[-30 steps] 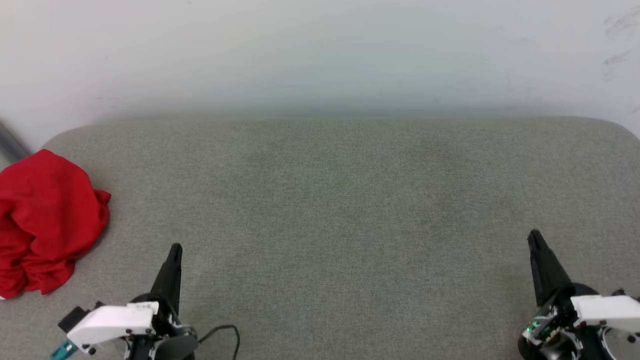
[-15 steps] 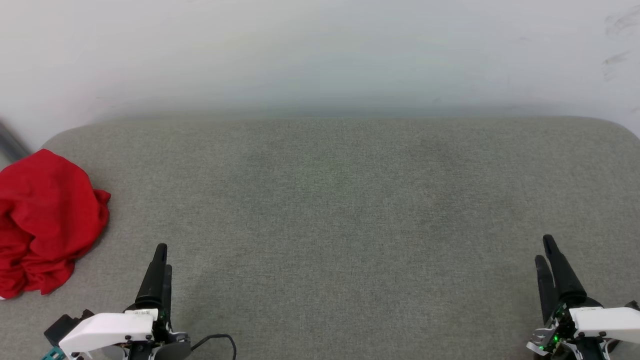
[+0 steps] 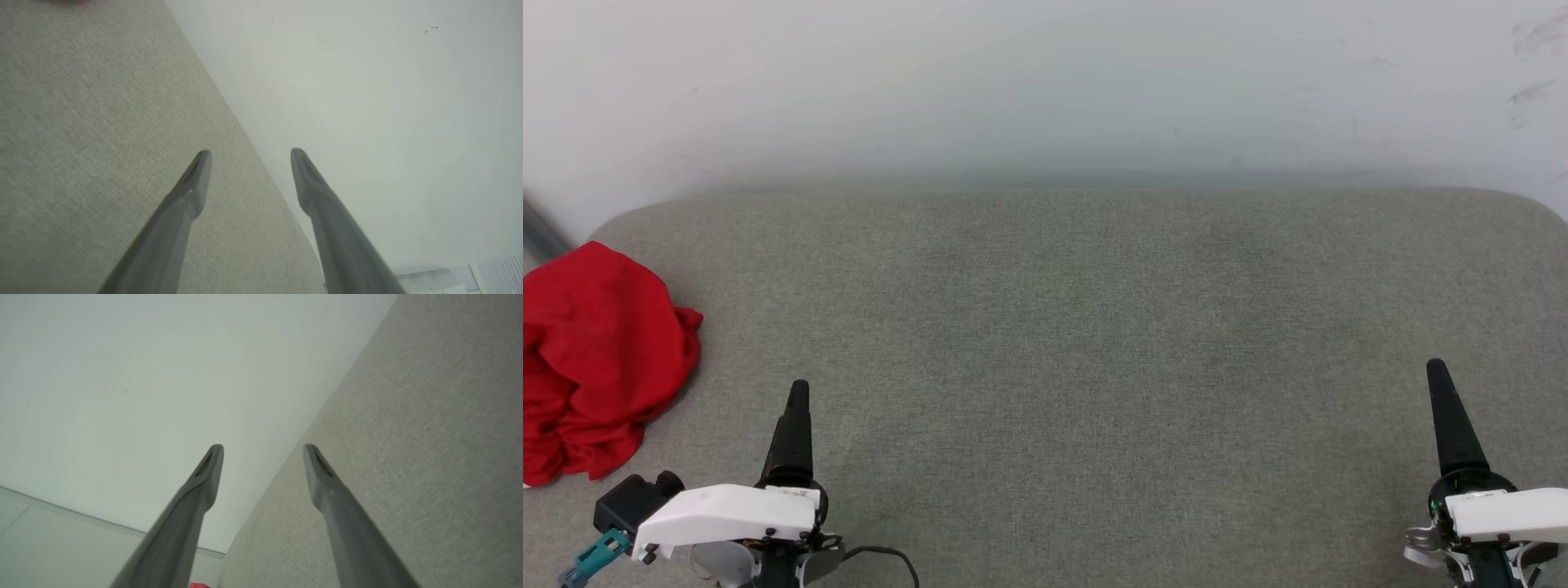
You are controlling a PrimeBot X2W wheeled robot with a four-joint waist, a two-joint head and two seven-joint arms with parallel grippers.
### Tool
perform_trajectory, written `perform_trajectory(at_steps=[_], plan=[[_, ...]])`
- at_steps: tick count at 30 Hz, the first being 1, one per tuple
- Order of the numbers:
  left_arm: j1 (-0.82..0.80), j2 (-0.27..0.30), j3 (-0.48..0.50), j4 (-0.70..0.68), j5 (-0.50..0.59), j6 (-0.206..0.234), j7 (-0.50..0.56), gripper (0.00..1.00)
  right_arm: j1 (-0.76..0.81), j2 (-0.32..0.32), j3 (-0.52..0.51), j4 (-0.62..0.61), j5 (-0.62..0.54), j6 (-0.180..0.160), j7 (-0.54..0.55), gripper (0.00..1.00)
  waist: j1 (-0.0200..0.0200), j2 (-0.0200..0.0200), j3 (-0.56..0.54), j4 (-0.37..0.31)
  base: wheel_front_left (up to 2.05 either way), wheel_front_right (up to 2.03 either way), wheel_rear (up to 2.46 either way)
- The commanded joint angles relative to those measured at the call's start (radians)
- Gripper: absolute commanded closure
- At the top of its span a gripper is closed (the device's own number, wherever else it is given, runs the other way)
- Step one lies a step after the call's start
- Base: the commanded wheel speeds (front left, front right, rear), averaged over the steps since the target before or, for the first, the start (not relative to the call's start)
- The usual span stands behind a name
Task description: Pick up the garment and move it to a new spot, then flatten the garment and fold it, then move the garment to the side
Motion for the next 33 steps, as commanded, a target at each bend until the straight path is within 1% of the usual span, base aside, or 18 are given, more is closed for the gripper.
perform_trajectory(at_steps=[1, 6, 11, 21, 22, 33], plan=[[-0.003, 0.003, -0.006, -0.026, 0.042, 0.011, -0.012, 0.0, -0.002, -0.001, 0.001, -0.029, -0.034, 0.0, -0.011, 0.0, 0.0, 0.0, 0.0, 0.0, 0.0, 0.0, 0.0], [0.003, 0.003, -0.021, -0.041, 0.148, 0.04, -0.031, 0.0, 0.008, -0.001, 0.024, -0.074, -0.17, 0.0, -0.03, 0.0, 0.0, 0.0, 0.001, 0.0, 0.0, 0.0, 0.0], [0.008, 0.003, -0.036, -0.053, 0.251, 0.069, -0.049, 0.0, 0.022, -0.001, 0.038, -0.108, -0.281, 0.0, -0.048, 0.0, 0.0, 0.0, 0.002, 0.001, 0.0, 0.0, 0.0], [0.02, 0.017, -0.078, -0.071, 0.414, 0.097, -0.083, 0.0, 0.048, 0.0, 0.055, -0.132, -0.467, 0.0, -0.082, 0.0, 0.0, 0.0, 0.002, 0.001, 0.0, 0.0, 0.0], [0.022, 0.022, -0.09, -0.073, 0.453, 0.104, -0.092, 0.0, 0.056, 0.0, 0.055, -0.137, -0.512, 0.0, -0.092, 0.0, 0.0, 0.0, 0.002, 0.002, 0.0, 0.0, 0.0], [0.033, 0.027, -0.124, -0.077, 0.579, 0.117, -0.125, 0.0, 0.081, 0.0, 0.064, -0.148, -0.641, 0.0, -0.124, 0.0, 0.0, 0.0, 0.004, 0.001, 0.0, 0.0, 0.0]])
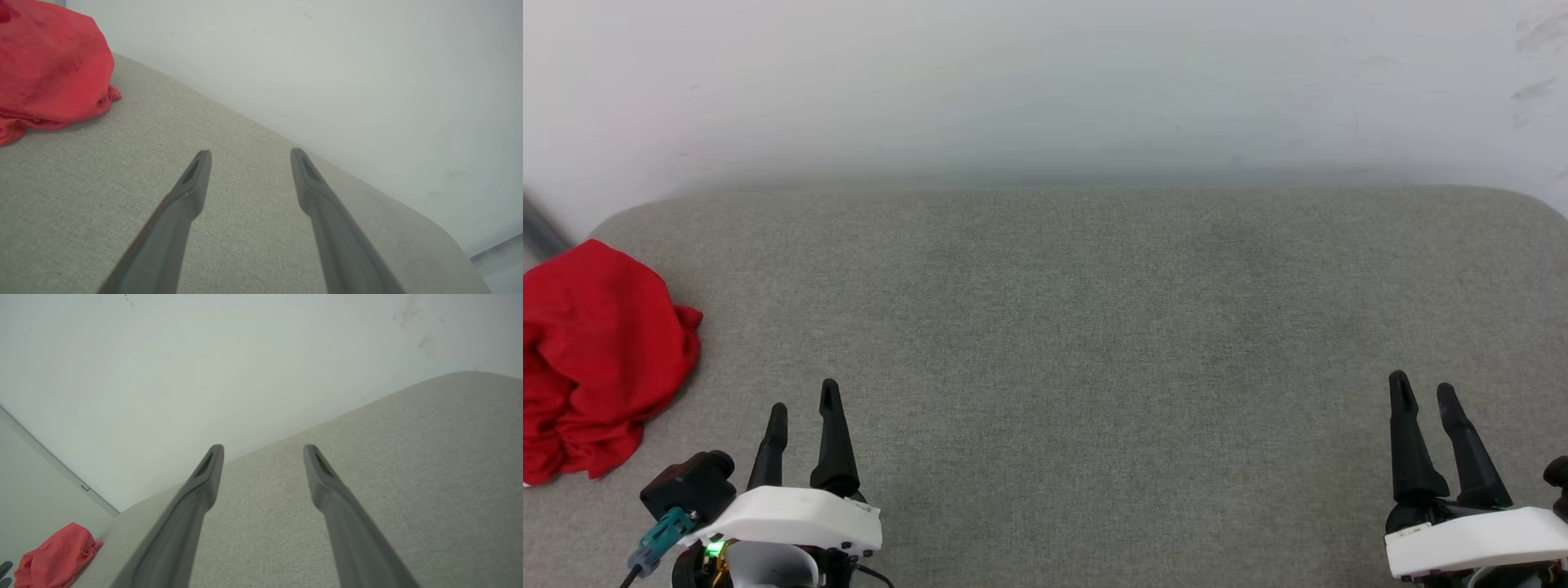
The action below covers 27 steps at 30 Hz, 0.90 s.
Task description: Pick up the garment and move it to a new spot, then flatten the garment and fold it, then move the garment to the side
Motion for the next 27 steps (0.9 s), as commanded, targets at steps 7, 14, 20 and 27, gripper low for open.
perform_trajectory(at_steps=[7, 14, 20, 27], plan=[[0.011, 0.006, -0.018, -0.004, 0.094, 0.005, -0.026, 0.0, 0.014, 0.0, 0.002, -0.025, -0.094, 0.0, -0.026, 0.0, 0.0, 0.0, 0.0, 0.0, 0.0, 0.0, 0.0], [0.017, 0.003, -0.023, -0.011, 0.159, -0.008, -0.044, 0.0, 0.029, 0.0, 0.004, -0.032, -0.153, 0.0, -0.044, 0.0, 0.0, 0.0, 0.001, 0.001, 0.0, 0.0, 0.0], [0.023, -0.002, -0.024, -0.017, 0.216, -0.014, -0.059, 0.0, 0.038, 0.0, 0.011, -0.045, -0.202, 0.0, -0.058, 0.0, 0.0, 0.0, 0.001, 0.003, 0.0, 0.0, 0.0], [0.031, -0.007, -0.025, -0.017, 0.278, -0.019, -0.076, 0.0, 0.05, 0.0, 0.019, -0.057, -0.252, 0.0, -0.074, 0.0, 0.0, 0.0, 0.001, 0.004, 0.0, 0.0, 0.0]])
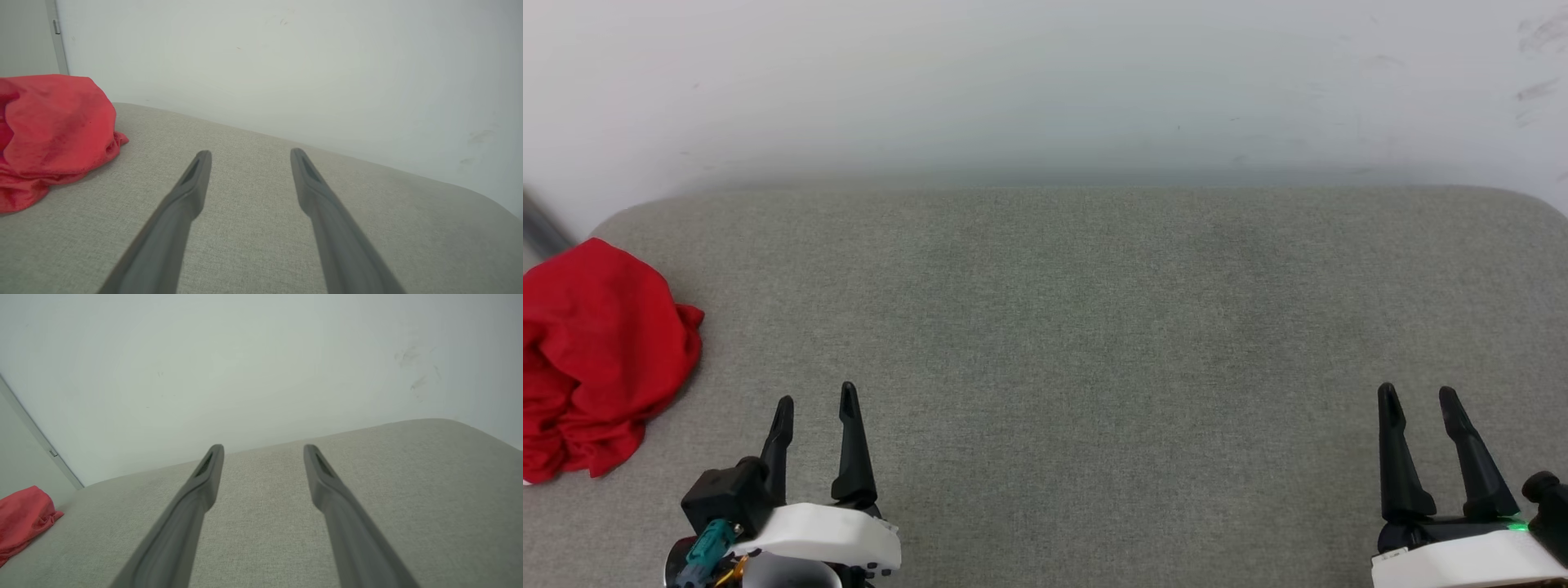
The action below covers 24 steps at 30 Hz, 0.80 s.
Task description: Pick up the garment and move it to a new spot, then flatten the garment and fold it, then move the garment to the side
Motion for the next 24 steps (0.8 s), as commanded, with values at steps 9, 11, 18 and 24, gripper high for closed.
perform_trajectory(at_steps=[9, 11, 18, 24], plan=[[0.011, -0.004, 0.006, 0.0, 0.087, -0.008, -0.029, 0.0, 0.014, 0.0, 0.0, -0.025, -0.077, 0.0, -0.027, 0.0, 0.0, 0.0, 0.004, -0.002, 0.0, 0.0, 0.0], [0.011, -0.005, 0.008, 0.002, 0.103, -0.009, -0.032, 0.0, 0.016, 0.0, -0.001, -0.028, -0.093, 0.0, -0.032, 0.0, 0.0, 0.0, 0.004, -0.002, 0.0, 0.0, 0.0], [0.015, -0.007, 0.01, 0.008, 0.143, -0.014, -0.045, 0.0, 0.023, 0.001, 0.002, -0.035, -0.137, 0.0, -0.043, 0.0, 0.0, 0.0, 0.004, -0.003, 0.0, 0.0, 0.0], [0.018, -0.007, 0.006, 0.016, 0.164, -0.02, -0.057, 0.0, 0.032, 0.001, 0.009, -0.041, -0.18, 0.0, -0.055, 0.0, -0.0001, 0.0, 0.004, -0.003, 0.0, 0.0, 0.0]])
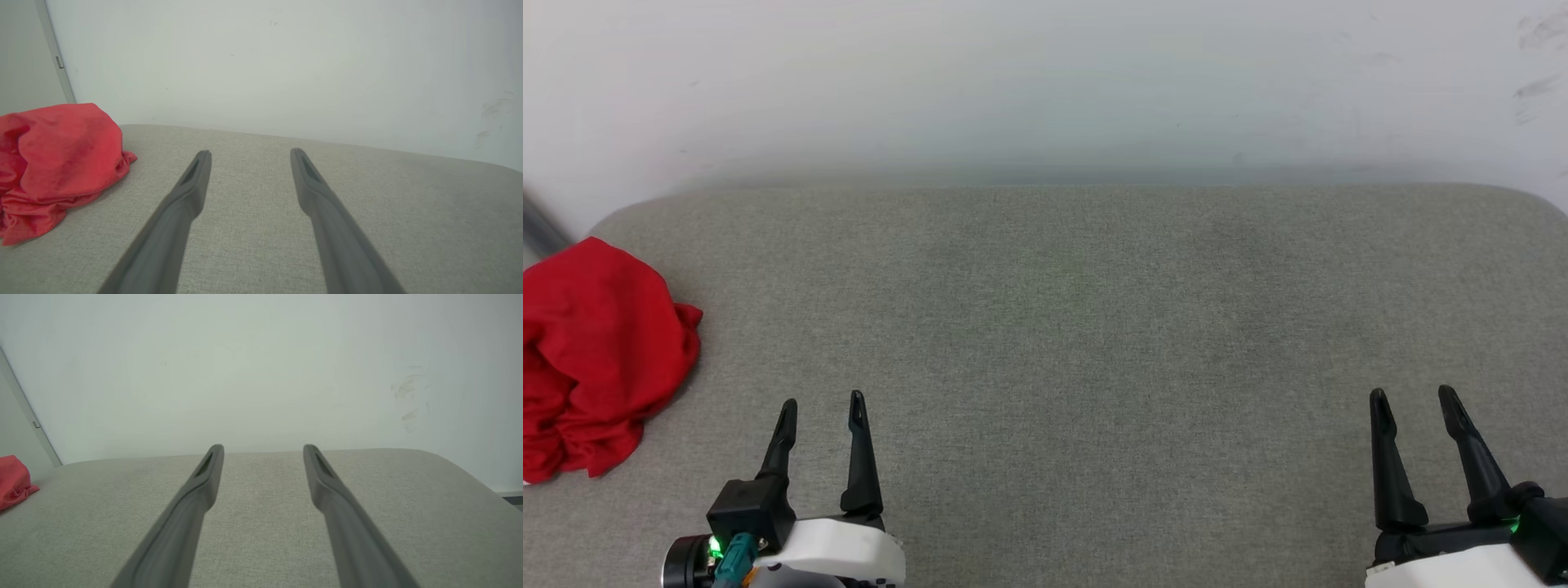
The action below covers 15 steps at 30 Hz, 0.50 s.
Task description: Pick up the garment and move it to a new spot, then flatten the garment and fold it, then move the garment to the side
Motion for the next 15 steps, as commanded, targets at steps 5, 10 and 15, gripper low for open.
perform_trajectory(at_steps=[5, 10, 15], plan=[[0.002, -0.001, -0.007, -0.002, 0.026, 0.0, -0.016, 0.0, 0.017, 0.001, 0.004, -0.013, -0.033, 0.0, -0.016, 0.0, -0.0001, 0.0, -0.001, 0.003, 0.0, 0.0, 0.0], [0.005, -0.001, -0.013, -0.005, 0.05, 0.001, -0.024, 0.0, 0.02, 0.001, 0.013, -0.019, -0.054, 0.0, -0.025, 0.0, -0.0001, 0.0, -0.001, 0.004, 0.0, 0.0, 0.0], [0.009, -0.001, -0.013, -0.004, 0.057, 0.004, -0.028, 0.0, 0.025, 0.001, 0.018, -0.016, -0.051, 0.0, -0.028, 0.0, -0.0001, 0.0, -0.001, 0.004, 0.0, 0.0, 0.0]])
